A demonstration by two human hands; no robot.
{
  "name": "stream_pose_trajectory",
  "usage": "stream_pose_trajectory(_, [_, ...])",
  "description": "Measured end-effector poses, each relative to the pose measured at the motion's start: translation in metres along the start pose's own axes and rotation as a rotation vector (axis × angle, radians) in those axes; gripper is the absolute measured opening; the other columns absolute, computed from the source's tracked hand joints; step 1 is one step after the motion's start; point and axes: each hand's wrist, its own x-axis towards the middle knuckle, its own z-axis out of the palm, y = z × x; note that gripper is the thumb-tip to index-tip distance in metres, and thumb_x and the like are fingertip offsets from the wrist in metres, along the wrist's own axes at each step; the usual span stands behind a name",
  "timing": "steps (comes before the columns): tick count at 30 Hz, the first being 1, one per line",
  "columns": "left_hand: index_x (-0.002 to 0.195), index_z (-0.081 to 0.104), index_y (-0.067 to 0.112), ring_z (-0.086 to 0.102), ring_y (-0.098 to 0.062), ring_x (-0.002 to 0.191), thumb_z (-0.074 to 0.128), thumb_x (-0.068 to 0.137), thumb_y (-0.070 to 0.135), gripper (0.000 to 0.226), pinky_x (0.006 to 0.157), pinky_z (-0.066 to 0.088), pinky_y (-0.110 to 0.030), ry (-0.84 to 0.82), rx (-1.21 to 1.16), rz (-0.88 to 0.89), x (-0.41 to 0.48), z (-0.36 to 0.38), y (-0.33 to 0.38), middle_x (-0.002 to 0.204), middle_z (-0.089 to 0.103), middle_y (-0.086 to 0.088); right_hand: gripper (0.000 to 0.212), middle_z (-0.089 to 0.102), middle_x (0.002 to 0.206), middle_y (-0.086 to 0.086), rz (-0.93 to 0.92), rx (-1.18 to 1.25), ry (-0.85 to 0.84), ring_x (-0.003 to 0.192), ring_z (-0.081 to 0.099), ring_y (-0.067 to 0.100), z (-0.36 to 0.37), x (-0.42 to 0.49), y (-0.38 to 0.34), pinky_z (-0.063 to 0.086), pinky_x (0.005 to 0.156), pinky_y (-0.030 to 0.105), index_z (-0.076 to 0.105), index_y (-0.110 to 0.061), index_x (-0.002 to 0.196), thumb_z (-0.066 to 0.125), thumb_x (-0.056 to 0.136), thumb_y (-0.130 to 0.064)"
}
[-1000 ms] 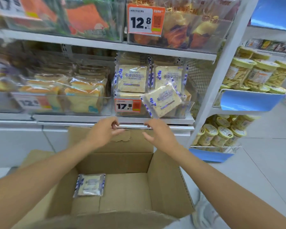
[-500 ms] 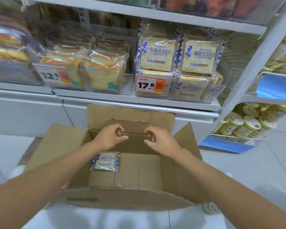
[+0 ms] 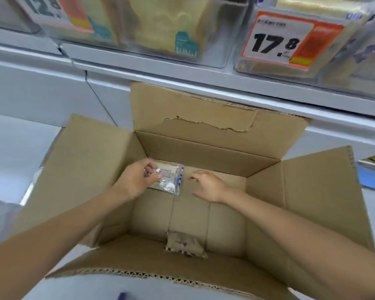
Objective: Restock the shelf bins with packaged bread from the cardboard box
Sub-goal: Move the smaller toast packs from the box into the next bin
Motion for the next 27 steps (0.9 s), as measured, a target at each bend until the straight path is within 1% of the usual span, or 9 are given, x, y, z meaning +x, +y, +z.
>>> stream_pose_trajectory(4, [0.1, 0.062, 0.015, 0.057, -0.017, 0.081, 0.076, 0.084, 0.021, 0.022, 0.065, 0.042, -0.007, -0.005, 0.003, -0.019, 0.007, 0.004, -0.012, 0.097, 0.061, -0.008, 0.064, 0.021, 0.161, 0.005, -0.054, 0.005, -0.044, 0.148, 0.02, 0.023, 0.036, 0.05, -0.009, 0.019, 0.119, 0.03, 0.029, -0.018, 0.152, 0.057, 0.096, -0.03])
stream_pose_trajectory(6, [0.1, 0.062, 0.014, 0.057, -0.017, 0.08, 0.075, 0.084, 0.019, 0.021, 0.067, 0.042, -0.006, -0.003, -0.02, -0.015, 0.008, 0.008, -0.016, 0.098, 0.062, -0.011, 0.067, 0.0, 0.164, -0.001, -0.062, -0.04, -0.081, 0.151, -0.002, 0.019, 0.056, 0.068, -0.01, 0.008, 0.12, 0.034, 0.008, -0.025, 0.156, 0.045, 0.101, -0.039])
stream_pose_trajectory(8, [0.101, 0.062, 0.015, 0.057, -0.017, 0.08, 0.075, 0.084, 0.018, 0.021, 0.068, 0.043, -0.005, -0.009, -0.027, -0.01, 0.009, 0.012, -0.018, 0.099, 0.062, -0.01, 0.063, -0.005, 0.164, -0.003, -0.09, -0.172, -0.155, 0.15, -0.009, 0.019, 0.074, 0.075, -0.003, 0.005, 0.119, 0.037, 0.007, -0.027, 0.156, 0.037, 0.103, -0.042])
stream_pose_trajectory(10, [0.1, 0.062, 0.016, 0.06, -0.019, 0.082, 0.075, 0.084, 0.018, 0.021, 0.068, 0.043, -0.006, -0.016, -0.02, -0.026, 0.011, 0.015, -0.021, 0.099, 0.063, -0.009, 0.056, 0.007, 0.164, 0.0, -0.129, -0.277, -0.15, 0.151, 0.002, 0.024, 0.09, 0.069, 0.009, 0.011, 0.118, 0.039, 0.025, -0.024, 0.153, 0.042, 0.101, -0.04])
stream_pose_trajectory(13, [0.102, 0.061, 0.014, 0.061, -0.02, 0.086, 0.075, 0.084, 0.018, 0.022, 0.07, 0.042, -0.008, -0.031, 0.001, -0.051, 0.014, 0.018, -0.024, 0.097, 0.063, -0.006, 0.042, 0.045, 0.141, 0.012, -0.178, -0.226, 0.135, 0.134, 0.038, 0.036, 0.1, 0.061, 0.016, 0.029, 0.107, 0.043, 0.056, -0.015, 0.129, 0.063, 0.09, -0.028])
stream_pose_trajectory(17, [0.105, 0.06, 0.012, 0.057, -0.017, 0.086, 0.074, 0.085, 0.018, 0.026, 0.069, 0.04, -0.007, -0.042, 0.011, -0.078, 0.016, 0.025, -0.027, 0.099, 0.059, -0.005, 0.081, 0.027, 0.153, 0.008, -0.016, -0.237, 0.004, 0.144, 0.019, 0.026, 0.101, 0.062, 0.022, 0.006, 0.117, 0.044, 0.021, -0.015, 0.152, 0.066, 0.085, -0.027])
stream_pose_trajectory(21, [0.12, 0.055, 0.011, 0.059, -0.018, 0.098, 0.075, 0.084, 0.02, 0.042, 0.081, 0.045, -0.017, -0.073, 0.038, -0.136, 0.013, 0.027, -0.029, 0.117, 0.059, -0.009, 0.044, 0.046, 0.129, 0.008, 0.004, -0.165, -0.037, 0.127, 0.04, 0.029, 0.079, 0.052, 0.024, 0.017, 0.111, 0.035, 0.059, -0.015, 0.123, 0.068, 0.085, -0.036])
stream_pose_trajectory(25, [0.151, 0.024, 0.016, 0.041, -0.012, 0.133, 0.086, 0.071, 0.034, 0.103, 0.11, 0.037, -0.031, -0.17, -0.088, -0.203, 0.016, 0.026, -0.013, 0.148, 0.037, 0.006, 0.027, 0.044, 0.092, -0.004, 0.008, 0.217, 0.113, 0.096, 0.052, 0.021, 0.026, 0.027, 0.01, 0.03, 0.078, 0.027, 0.068, -0.014, 0.107, 0.073, 0.085, -0.029])
stream_pose_trajectory(27, [0.142, 0.041, 0.018, 0.052, -0.008, 0.123, 0.087, 0.069, 0.037, 0.089, 0.103, 0.045, -0.028, -0.271, -0.191, -0.192, 0.019, 0.032, -0.001, 0.138, 0.052, 0.009, 0.023, 0.043, 0.085, -0.006, -0.034, 0.37, 0.161, 0.085, 0.048, 0.016, 0.004, 0.019, -0.002, 0.03, 0.072, 0.025, 0.067, -0.011, 0.099, 0.076, 0.082, -0.024])
